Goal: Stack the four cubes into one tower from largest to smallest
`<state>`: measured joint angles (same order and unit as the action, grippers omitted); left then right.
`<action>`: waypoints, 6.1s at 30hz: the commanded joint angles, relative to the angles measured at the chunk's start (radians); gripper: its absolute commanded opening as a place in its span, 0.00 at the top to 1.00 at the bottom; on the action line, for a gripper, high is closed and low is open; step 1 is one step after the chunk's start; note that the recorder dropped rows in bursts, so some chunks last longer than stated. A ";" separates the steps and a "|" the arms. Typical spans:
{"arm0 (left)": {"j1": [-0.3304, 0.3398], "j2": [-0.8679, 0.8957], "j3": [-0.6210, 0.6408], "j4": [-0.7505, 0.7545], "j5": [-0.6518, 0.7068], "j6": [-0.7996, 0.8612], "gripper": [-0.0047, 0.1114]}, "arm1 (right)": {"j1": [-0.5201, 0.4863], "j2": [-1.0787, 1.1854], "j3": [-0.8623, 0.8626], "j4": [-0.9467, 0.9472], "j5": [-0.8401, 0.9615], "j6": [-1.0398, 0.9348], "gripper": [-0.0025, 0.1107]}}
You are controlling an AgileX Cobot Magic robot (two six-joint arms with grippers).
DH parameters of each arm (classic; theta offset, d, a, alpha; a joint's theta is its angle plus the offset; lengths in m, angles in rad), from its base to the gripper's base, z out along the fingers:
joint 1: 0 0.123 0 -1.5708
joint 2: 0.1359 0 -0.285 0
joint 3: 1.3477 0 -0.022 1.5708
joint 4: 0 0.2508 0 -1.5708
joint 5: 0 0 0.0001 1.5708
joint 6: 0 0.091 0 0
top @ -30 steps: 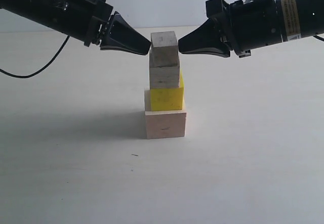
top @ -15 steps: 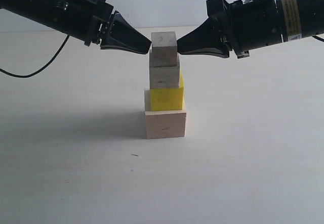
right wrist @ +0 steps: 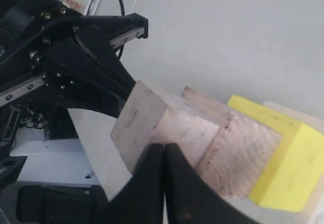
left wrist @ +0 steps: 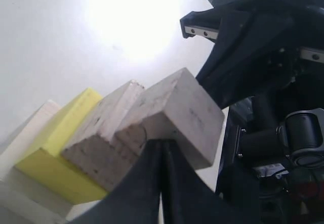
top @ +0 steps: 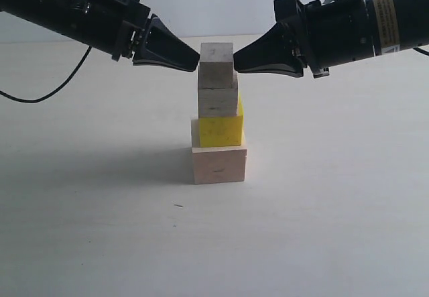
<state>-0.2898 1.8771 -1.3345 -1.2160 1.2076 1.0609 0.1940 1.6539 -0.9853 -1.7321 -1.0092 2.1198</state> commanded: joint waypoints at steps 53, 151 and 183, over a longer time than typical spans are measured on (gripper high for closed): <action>0.035 -0.055 0.149 0.027 -0.073 0.061 0.96 | 0.001 0.065 0.002 -0.012 0.216 -0.005 0.98; -0.018 0.031 0.156 0.053 -0.139 0.070 0.96 | -0.078 0.212 0.002 -0.012 0.071 -0.004 0.98; 0.210 -0.596 0.504 -0.151 -0.549 0.240 0.96 | -0.287 -0.405 0.172 0.190 0.537 -0.392 0.98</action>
<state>-0.0828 1.3056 -0.9032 -1.2793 0.6814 1.2646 -0.0885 1.3133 -0.8615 -1.5637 -0.5677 1.7602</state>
